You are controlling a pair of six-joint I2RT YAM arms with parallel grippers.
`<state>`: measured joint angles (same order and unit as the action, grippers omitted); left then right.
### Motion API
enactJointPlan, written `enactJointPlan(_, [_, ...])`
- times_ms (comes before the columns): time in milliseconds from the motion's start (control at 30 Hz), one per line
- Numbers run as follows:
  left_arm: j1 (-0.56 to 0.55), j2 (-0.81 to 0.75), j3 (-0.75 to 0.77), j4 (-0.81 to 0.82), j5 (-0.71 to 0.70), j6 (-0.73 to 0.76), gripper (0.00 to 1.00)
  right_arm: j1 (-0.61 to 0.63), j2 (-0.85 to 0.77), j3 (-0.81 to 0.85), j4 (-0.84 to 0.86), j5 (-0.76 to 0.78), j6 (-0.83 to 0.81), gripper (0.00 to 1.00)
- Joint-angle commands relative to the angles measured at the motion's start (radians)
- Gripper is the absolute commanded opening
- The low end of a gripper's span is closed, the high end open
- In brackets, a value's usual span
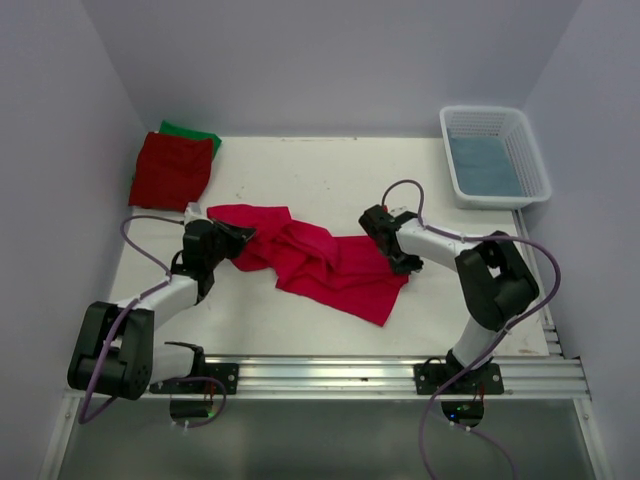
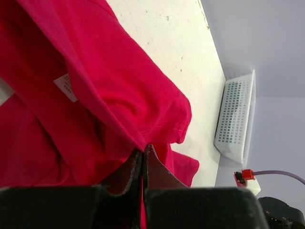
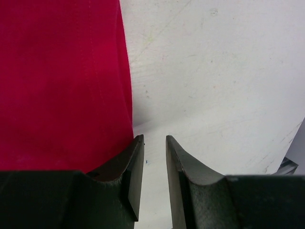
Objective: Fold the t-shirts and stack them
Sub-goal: Flatten out the tshirt
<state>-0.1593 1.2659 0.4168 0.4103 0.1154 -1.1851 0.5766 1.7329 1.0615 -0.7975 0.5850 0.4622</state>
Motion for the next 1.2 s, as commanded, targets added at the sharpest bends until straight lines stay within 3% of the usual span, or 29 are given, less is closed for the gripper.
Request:
enactJointPlan(0, [0.001,0.004,0.011,0.015,-0.010,0.019,0.00,-0.012,-0.003,-0.006,0.043,0.012,0.023,0.29])
enactJointPlan(233, [0.001,0.004,0.011,0.015,-0.011,0.019,0.00,-0.017,-0.022,-0.008,0.069,-0.046,0.003,0.29])
enactJointPlan(633, [0.001,0.020,0.011,0.028,0.001,0.019,0.00,-0.017,-0.196,-0.021,0.095,-0.151,-0.008,0.45])
enactJointPlan(933, [0.001,0.016,0.014,0.024,0.010,0.024,0.00,-0.081,-0.199,-0.135,0.182,-0.238,0.101,0.42])
enactJointPlan(1167, [0.001,0.015,0.016,0.022,0.012,0.025,0.00,-0.098,-0.179,-0.155,0.221,-0.237,0.090,0.42])
